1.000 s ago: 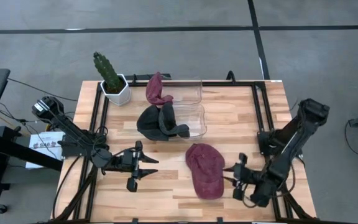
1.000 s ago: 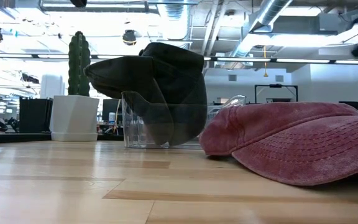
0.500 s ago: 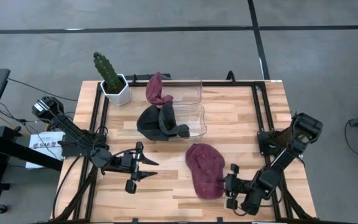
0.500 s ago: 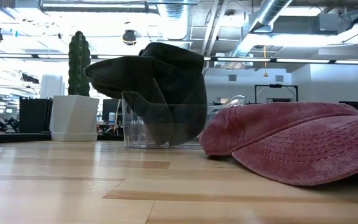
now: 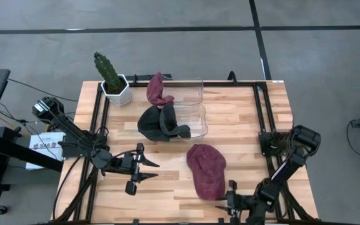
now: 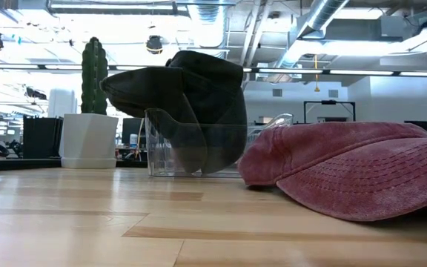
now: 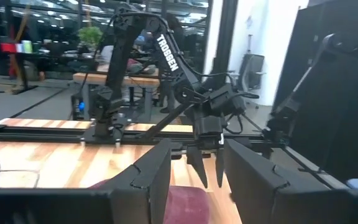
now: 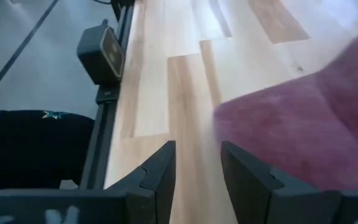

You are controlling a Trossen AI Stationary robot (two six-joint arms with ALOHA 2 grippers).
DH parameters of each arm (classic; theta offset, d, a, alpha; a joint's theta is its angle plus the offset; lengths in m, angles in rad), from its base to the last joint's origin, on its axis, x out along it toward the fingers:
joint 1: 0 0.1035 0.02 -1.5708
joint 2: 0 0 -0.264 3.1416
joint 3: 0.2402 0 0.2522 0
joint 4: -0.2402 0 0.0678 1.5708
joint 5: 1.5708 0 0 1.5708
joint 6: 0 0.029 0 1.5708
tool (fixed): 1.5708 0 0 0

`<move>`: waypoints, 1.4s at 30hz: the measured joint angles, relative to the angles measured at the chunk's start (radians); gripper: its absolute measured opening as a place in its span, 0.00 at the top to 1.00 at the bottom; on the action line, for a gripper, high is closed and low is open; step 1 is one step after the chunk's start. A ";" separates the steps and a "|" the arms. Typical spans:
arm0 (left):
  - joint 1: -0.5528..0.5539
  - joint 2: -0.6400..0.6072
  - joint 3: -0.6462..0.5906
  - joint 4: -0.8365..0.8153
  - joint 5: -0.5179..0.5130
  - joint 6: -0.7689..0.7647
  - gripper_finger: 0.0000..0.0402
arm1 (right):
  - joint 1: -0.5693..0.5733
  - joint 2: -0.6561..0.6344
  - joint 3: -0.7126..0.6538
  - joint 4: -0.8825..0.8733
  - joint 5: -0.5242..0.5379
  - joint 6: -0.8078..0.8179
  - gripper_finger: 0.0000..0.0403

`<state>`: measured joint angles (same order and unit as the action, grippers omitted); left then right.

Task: Pick & Place hat
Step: Put the red cap into the top transparent bin

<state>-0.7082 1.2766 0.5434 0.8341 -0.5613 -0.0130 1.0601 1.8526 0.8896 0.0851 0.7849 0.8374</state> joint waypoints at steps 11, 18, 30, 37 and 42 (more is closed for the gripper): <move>0.003 0.000 0.000 0.001 0.064 0.001 0.64 | -0.009 0.065 0.213 -0.342 0.041 0.008 0.71; 0.003 0.000 0.000 0.000 0.063 0.008 0.64 | -0.009 0.066 0.271 -0.503 0.011 -0.032 0.71; 0.003 0.000 0.000 -0.004 0.062 0.008 0.64 | -0.026 0.066 0.248 -0.599 -0.062 -0.112 0.71; 0.003 0.000 0.000 -0.004 0.062 0.008 0.64 | -0.057 0.067 0.248 -0.622 -0.122 -0.113 0.71; 0.003 0.000 0.000 -0.005 0.062 0.008 0.64 | -0.067 0.067 0.248 -0.611 -0.179 -0.114 0.71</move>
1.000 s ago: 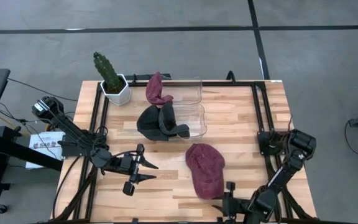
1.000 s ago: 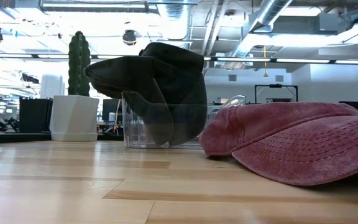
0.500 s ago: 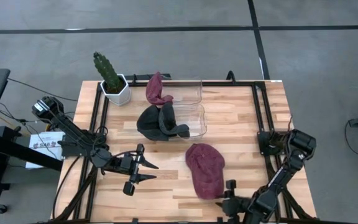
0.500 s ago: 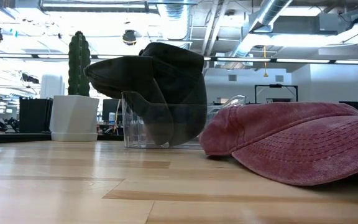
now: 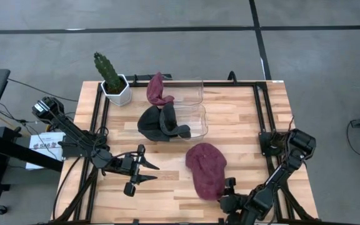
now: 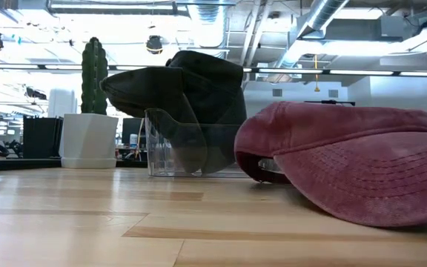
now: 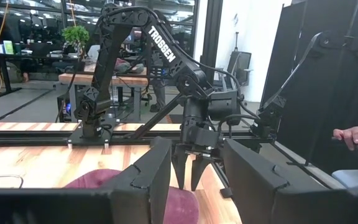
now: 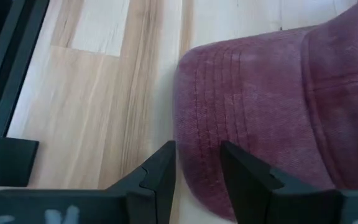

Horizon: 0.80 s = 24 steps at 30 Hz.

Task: Pick & Place hat
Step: Put the red cap into the top transparent bin

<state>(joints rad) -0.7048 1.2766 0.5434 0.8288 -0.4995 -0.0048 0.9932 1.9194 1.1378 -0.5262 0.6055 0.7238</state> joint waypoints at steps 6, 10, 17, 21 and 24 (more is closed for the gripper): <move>0.000 0.000 0.000 -0.001 0.000 0.000 0.64 | -0.007 0.000 0.000 -0.010 0.002 0.003 0.71; 0.000 0.000 0.000 -0.001 0.000 0.000 0.64 | -0.024 0.000 0.000 -0.053 0.003 0.055 0.71; 0.000 0.000 0.000 -0.001 0.000 0.000 0.64 | -0.027 0.000 -0.001 -0.037 0.058 0.017 0.71; 0.000 0.000 0.000 -0.001 0.000 0.000 0.64 | -0.027 0.000 0.000 -0.008 0.076 -0.024 0.71; 0.000 0.000 0.000 -0.001 0.000 0.000 0.64 | -0.027 0.000 0.008 -0.018 0.082 -0.026 0.71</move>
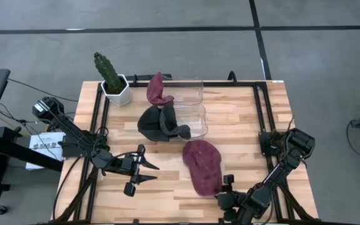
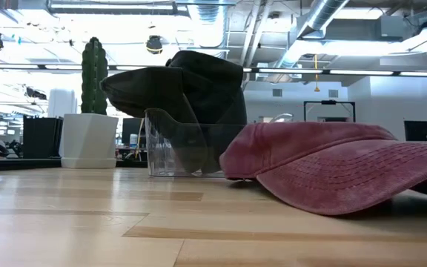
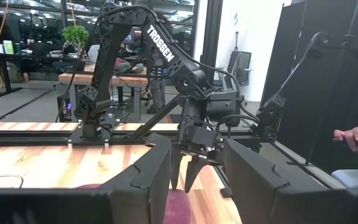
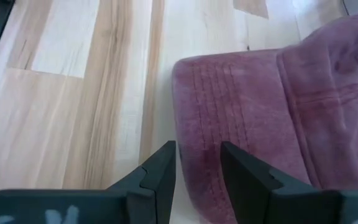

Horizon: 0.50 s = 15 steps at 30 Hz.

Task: Pick & Place hat
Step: Put the red cap into the top transparent bin

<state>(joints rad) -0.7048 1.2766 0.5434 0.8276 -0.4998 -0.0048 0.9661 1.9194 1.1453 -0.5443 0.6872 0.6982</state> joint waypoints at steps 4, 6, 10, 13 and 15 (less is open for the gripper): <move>0.000 0.000 0.000 -0.001 0.000 0.000 0.64 | 0.000 0.000 0.024 -0.060 0.000 0.000 0.71; 0.000 0.000 0.000 -0.004 0.000 -0.004 0.64 | 0.000 0.000 0.040 -0.096 0.005 0.000 0.71; 0.000 0.000 0.000 -0.026 0.000 -0.027 0.64 | 0.000 0.000 0.075 -0.185 0.063 0.003 0.71; -0.001 0.005 0.000 -0.027 0.000 -0.033 0.64 | -0.001 0.000 0.086 -0.224 0.162 0.018 0.71; -0.001 0.014 0.000 -0.030 0.000 -0.048 0.64 | -0.006 0.000 0.086 -0.247 0.257 0.039 0.71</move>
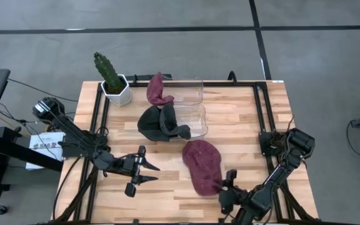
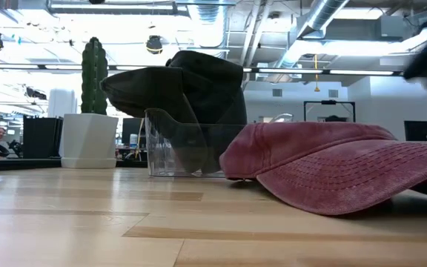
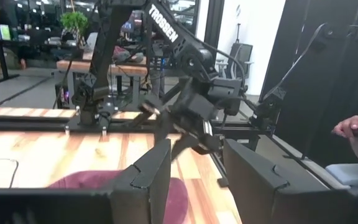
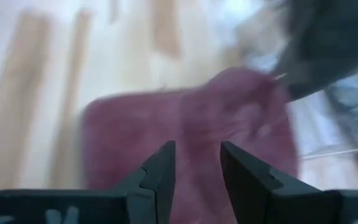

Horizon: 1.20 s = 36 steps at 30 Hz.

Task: Pick & Place hat
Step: Put the red cap into the top transparent bin

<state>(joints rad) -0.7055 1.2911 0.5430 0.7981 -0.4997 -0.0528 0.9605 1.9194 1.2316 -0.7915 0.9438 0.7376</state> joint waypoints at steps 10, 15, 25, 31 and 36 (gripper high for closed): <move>0.000 0.051 0.000 0.040 0.000 -0.028 0.64 | -0.156 0.000 0.000 -0.018 0.117 0.236 0.71; 0.000 0.064 0.000 0.040 0.000 -0.062 0.64 | -0.249 0.000 -0.001 -0.191 -0.003 0.305 0.71; -0.040 0.066 0.000 0.038 0.001 -0.087 0.64 | -0.147 -0.043 -0.131 -0.769 0.149 1.163 0.71; -0.051 0.066 0.000 0.038 0.000 -0.087 0.64 | 0.030 -0.262 -0.415 -0.646 0.276 1.487 0.71; -0.045 0.066 0.000 0.040 -0.001 -0.087 0.64 | 0.155 -0.486 -0.675 -0.262 0.341 1.497 0.71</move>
<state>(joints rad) -0.7508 1.3575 0.5430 0.8381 -0.5003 -0.1402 1.1151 1.4334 0.5564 -1.0534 1.2852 2.2346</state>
